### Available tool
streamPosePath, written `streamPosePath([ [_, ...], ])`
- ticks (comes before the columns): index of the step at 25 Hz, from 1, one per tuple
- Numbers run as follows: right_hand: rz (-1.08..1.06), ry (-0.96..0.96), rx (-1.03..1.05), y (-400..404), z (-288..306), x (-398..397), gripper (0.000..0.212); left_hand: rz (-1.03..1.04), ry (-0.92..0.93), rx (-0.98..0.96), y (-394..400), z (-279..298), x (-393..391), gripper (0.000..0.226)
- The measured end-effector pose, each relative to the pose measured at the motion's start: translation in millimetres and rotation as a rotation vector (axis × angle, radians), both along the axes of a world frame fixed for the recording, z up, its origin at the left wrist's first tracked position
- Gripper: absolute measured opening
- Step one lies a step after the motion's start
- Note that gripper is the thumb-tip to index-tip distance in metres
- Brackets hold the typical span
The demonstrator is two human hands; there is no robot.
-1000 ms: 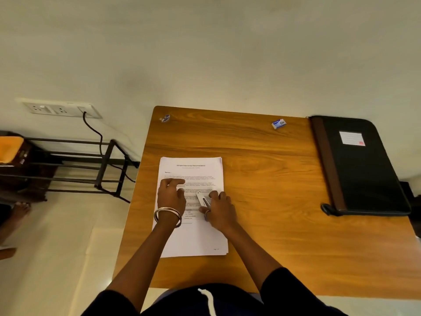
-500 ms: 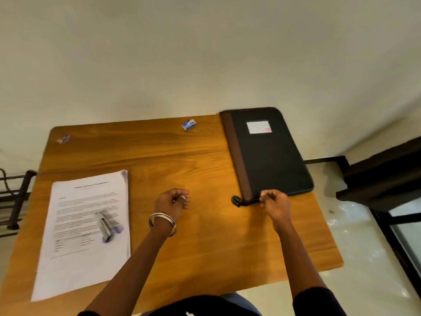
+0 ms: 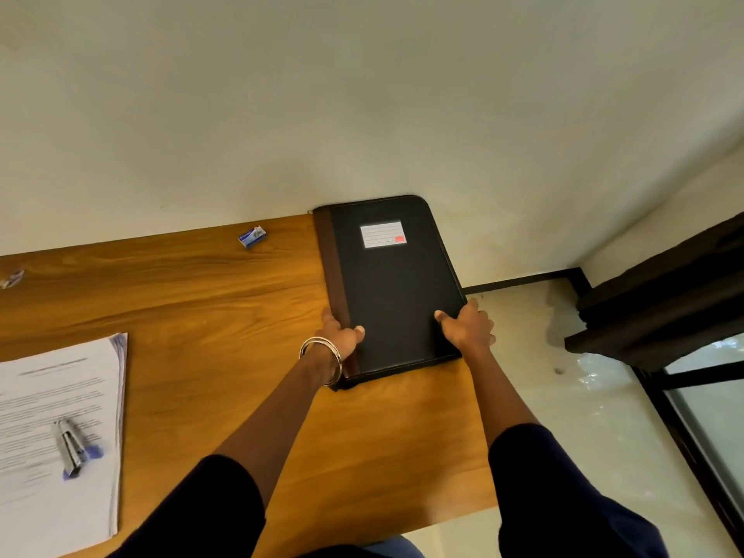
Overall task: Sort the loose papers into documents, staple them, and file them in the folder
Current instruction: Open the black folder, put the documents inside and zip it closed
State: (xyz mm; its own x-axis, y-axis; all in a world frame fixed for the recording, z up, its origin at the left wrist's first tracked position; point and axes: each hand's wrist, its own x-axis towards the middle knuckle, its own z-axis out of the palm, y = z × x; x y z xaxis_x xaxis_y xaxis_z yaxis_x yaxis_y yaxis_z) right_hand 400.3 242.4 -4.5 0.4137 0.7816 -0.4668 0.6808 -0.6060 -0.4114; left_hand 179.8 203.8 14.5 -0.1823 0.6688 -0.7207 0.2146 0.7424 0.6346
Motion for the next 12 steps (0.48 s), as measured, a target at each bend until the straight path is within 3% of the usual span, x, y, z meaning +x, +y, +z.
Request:
streamPosePath([
  [3, -0.105, -0.048, 0.044, -6.3, 3.0, 3.2, 0.057, 0.086, -0.064, -0.003, -3.4, 2.8, -15.5, 0.048],
  [5, -0.206, 0.059, 0.075, -14.9, 7.4, 5.0, 0.058, 0.188, -0.154, 0.04, -11.9, 2.5, -27.0, 0.033],
  [8, -0.323, 0.156, 0.123, -44.0, 17.3, -10.8, 0.055, 0.348, -0.338, 0.075, -35.8, 5.3, -43.4, 0.034],
  [12, -0.307, 0.192, 0.217, -103.2, 16.7, -59.4, 0.058, 0.322, -0.316, 0.15, -87.2, 10.3, -87.3, 0.036],
])
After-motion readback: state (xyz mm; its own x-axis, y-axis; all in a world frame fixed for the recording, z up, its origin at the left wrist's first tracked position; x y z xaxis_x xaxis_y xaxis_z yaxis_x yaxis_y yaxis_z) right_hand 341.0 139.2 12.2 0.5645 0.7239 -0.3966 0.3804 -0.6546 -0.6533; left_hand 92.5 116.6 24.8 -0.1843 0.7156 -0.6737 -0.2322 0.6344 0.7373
